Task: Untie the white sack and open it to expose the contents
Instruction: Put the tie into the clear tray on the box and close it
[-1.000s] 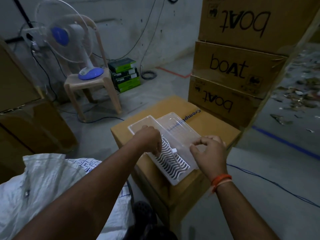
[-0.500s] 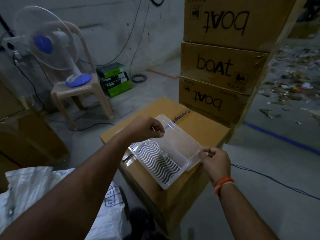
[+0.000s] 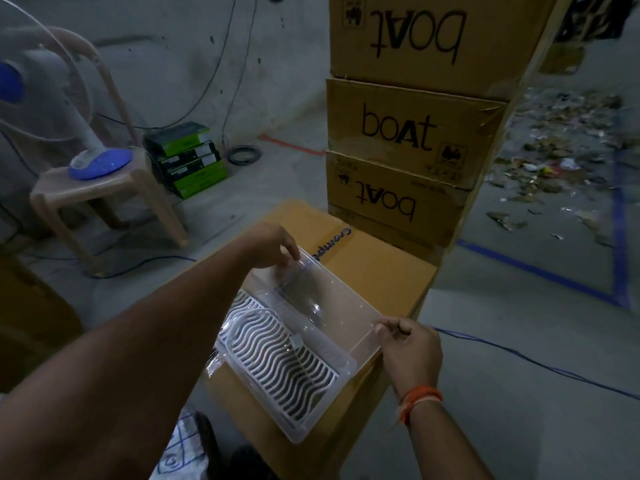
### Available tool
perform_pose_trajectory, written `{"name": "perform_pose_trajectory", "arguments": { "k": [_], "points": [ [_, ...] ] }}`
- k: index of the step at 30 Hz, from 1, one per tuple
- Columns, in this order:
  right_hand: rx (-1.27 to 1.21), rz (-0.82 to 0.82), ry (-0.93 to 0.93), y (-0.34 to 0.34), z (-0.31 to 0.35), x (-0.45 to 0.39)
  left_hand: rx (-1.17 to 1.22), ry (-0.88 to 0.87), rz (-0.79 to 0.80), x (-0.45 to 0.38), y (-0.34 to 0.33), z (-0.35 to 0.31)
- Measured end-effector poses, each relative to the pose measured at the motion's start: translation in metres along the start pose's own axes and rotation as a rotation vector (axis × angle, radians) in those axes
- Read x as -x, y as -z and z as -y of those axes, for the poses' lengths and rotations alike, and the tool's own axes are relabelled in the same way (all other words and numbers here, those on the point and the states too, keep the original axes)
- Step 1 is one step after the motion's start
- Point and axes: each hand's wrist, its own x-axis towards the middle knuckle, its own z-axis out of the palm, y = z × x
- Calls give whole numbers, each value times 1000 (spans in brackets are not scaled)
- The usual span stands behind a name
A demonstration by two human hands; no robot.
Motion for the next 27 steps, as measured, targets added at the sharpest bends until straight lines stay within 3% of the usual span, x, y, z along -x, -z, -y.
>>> {"name": "perform_pose_trajectory", "arguments": {
  "k": [3,8,12,15,22,27],
  "points": [
    [-17,-16,-13,-3,-4,-4,12,63,66,-11,-7,6],
    [-95,-80,-7,2,1,-4,71,100,23,-18,-14,14],
    [-226,-127,29,7,17,5,205,151,-96,-13,-11,22],
    [-275,-181,84,10,31,15,490,255,-255,-5,-7,26],
    [-173,-290,350,23,59,46,1053,451,-469,14,3,21],
    [-2,-321,590,27,65,73,1045,539,-573,36,6,12]
  ]
}}
